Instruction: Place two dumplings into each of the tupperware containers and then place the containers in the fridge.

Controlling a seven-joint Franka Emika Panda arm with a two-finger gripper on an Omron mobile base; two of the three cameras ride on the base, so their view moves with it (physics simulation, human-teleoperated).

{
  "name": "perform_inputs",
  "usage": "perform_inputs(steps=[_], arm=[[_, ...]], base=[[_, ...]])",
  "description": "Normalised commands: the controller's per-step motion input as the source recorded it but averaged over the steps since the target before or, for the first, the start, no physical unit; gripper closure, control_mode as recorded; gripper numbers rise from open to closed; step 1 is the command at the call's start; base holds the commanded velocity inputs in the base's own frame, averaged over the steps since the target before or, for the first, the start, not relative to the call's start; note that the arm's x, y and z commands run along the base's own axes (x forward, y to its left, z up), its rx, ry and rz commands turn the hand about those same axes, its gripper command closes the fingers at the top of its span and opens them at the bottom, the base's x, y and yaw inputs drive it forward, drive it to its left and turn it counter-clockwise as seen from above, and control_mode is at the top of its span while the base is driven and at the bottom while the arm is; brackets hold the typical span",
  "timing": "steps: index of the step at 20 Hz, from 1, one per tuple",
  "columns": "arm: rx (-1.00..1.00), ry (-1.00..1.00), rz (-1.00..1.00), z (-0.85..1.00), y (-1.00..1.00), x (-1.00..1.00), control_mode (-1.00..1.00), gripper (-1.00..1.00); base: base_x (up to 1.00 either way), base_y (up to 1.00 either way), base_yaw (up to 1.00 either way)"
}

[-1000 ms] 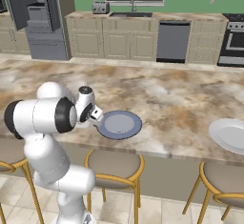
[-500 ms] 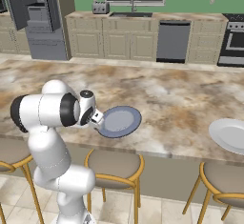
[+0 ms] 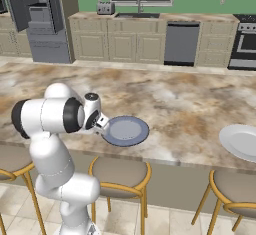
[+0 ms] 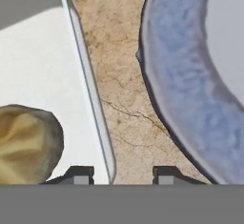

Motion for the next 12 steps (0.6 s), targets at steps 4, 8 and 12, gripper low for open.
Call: perform_inputs(steps=[4, 8, 12], arm=[[0.00, 0.01, 0.00, -0.03, 0.00, 0.00, -1.00, 1.00], [0.00, 0.01, 0.00, 0.02, 0.00, -0.01, -1.00, 1.00], [0.00, -0.01, -0.03, 0.61, 0.00, -0.26, -1.00, 1.00]], base=[[0.00, 0.00, 0.00], [0.00, 0.00, 0.00], [0.00, 0.00, 0.00]])
